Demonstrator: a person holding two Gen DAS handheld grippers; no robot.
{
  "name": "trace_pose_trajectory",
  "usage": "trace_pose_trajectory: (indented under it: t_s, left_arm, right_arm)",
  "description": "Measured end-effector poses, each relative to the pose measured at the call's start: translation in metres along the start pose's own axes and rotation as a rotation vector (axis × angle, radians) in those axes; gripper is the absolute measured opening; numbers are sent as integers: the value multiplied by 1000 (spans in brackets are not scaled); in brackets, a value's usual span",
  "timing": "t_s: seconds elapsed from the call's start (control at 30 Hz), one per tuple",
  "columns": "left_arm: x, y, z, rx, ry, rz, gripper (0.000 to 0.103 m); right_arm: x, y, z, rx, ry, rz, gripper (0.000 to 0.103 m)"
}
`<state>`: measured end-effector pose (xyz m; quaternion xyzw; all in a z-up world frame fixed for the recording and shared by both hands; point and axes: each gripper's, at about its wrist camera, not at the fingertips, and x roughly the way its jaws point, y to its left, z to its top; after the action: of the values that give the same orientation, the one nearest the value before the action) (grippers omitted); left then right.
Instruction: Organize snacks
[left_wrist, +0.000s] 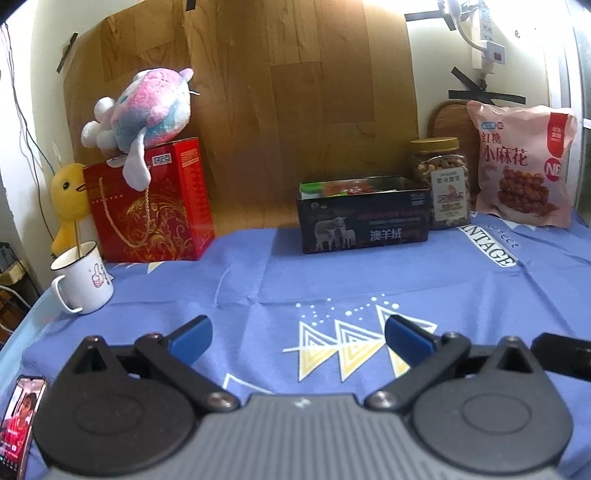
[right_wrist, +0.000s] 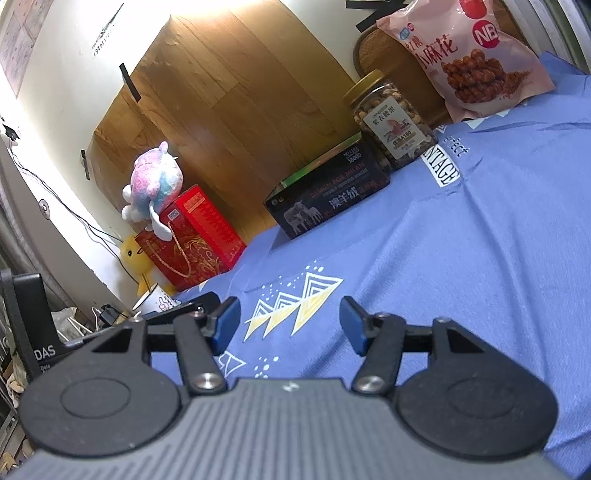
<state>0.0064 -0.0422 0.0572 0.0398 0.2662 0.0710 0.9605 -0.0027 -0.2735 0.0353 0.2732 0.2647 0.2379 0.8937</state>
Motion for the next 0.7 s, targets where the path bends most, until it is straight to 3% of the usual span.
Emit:
trace_pose_trajectory:
  t_s: [0.23, 0.53, 0.7]
  left_arm:
    - [1, 3, -1, 5, 4, 34, 103]
    - [2, 2, -3, 62, -29, 149, 103]
    - [2, 1, -4, 89, -49, 176, 103]
  right_arm:
    - [0, -1, -1, 8, 1, -2, 62]
    - [3, -1, -2, 13, 14, 1, 62]
    - [4, -2, -2, 16, 16, 0, 62]
